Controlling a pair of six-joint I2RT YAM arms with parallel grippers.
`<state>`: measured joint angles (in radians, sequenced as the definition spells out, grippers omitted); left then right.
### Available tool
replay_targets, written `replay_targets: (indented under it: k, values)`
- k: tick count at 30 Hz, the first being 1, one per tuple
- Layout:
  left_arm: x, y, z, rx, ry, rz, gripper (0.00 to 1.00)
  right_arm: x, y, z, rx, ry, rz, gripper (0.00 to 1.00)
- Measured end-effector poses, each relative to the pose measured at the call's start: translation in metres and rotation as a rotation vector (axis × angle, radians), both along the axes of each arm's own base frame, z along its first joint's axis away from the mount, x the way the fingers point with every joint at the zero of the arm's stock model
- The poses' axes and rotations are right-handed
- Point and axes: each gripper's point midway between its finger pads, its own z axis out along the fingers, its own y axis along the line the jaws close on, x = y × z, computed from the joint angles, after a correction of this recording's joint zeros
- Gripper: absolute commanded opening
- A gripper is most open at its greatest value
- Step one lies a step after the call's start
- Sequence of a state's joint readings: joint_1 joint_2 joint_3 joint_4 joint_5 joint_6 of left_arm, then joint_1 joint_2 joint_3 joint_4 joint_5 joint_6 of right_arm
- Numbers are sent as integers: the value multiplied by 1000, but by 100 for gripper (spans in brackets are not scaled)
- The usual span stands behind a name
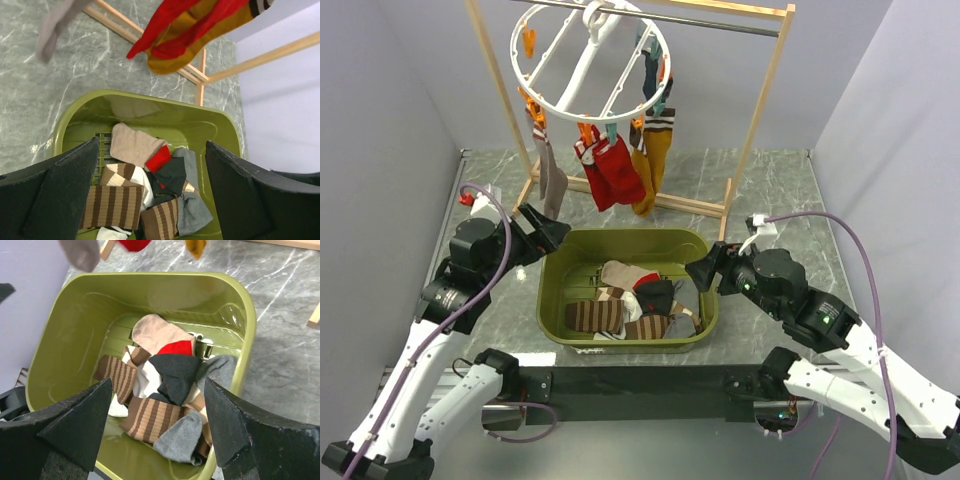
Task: Clip the socks to the hanger
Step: Reset both arms
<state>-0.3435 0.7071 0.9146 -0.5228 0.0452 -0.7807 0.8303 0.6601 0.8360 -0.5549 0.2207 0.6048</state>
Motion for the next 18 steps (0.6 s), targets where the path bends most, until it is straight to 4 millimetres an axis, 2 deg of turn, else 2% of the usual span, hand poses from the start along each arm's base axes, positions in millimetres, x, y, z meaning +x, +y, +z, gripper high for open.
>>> replay_targets:
  k: [4, 14, 18]
  values:
    - [7, 0, -4, -22, 10, 28, 92, 3, 5, 0, -2, -7, 9, 81]
    - [41, -9, 24, -85, -82, 58, 92, 28, 22, 11, -31, -77, 9, 81]
    - [53, -12, 45, -59, -126, 46, 95, 39, 29, 20, -37, -98, 2, 82]
